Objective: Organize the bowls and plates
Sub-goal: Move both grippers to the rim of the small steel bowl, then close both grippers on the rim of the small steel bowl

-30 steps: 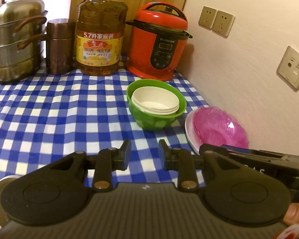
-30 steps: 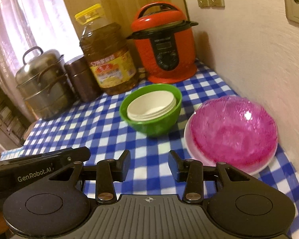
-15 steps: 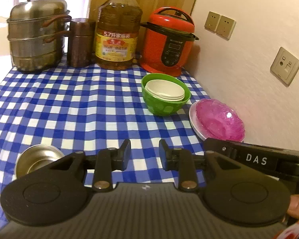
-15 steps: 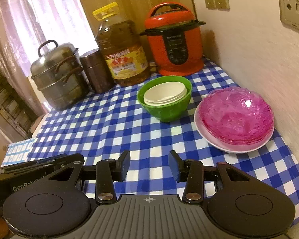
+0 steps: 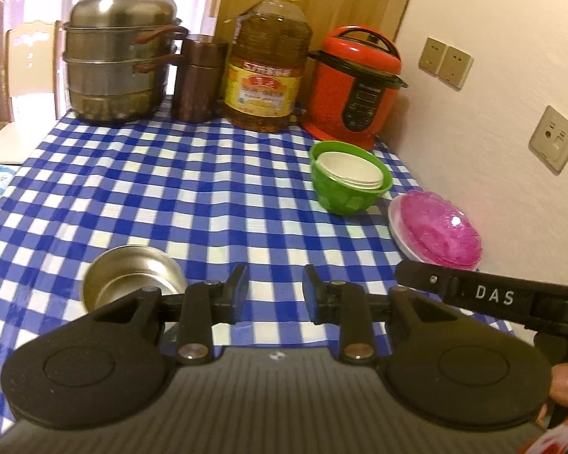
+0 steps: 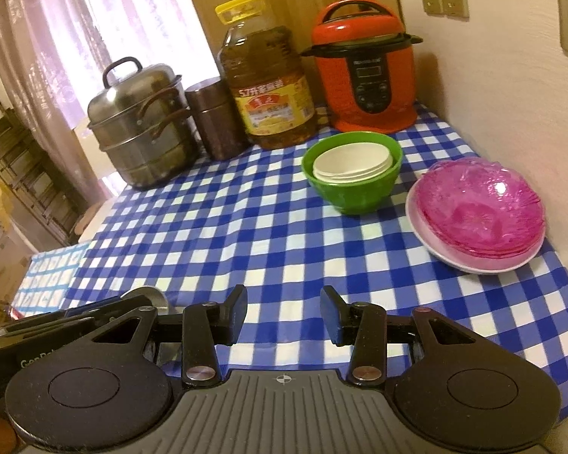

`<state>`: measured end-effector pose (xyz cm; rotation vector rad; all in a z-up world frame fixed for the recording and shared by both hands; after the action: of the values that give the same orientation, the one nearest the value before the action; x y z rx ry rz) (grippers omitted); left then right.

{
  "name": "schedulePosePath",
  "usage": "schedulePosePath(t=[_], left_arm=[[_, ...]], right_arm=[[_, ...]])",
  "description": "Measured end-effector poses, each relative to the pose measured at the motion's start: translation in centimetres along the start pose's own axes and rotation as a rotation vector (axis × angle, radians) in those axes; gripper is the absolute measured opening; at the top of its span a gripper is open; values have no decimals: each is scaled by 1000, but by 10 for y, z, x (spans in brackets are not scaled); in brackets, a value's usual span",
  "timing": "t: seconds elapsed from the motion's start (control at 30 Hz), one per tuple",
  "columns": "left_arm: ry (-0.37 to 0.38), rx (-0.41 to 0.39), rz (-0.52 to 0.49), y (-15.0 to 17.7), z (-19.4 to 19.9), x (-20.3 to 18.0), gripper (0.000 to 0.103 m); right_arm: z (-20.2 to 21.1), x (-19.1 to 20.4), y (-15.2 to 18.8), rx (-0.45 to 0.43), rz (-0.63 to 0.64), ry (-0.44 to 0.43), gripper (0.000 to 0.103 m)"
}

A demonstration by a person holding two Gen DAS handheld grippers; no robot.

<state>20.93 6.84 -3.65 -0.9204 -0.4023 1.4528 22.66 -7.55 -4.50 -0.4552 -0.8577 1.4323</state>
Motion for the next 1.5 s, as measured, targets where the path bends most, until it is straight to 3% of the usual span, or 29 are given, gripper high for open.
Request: schedulePosePath(t=[0.53,0.93,1.5], left_arm=[[-134,0,77,18,29,81,30],[-210,22,119,24,13,135,30],[-210,58,180,35,-29,174,29]], right_arm=[[-24,55,18,68,27,-111,43],[-66,93,32,147,62,-159,43],[-125,115,44,215,63,-189,43]])
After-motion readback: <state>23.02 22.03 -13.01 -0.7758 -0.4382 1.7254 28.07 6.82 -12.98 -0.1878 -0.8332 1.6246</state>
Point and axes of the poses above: each gripper's, at about its wrist camera, not at the fingertips, and z roughly against the way its jaws point, x to its left, y to its underside, the point moved 8 cm from there along -z, roughly the way its jaws point, and after that the axes turned 6 degrees about y, right-handed, at the moved point
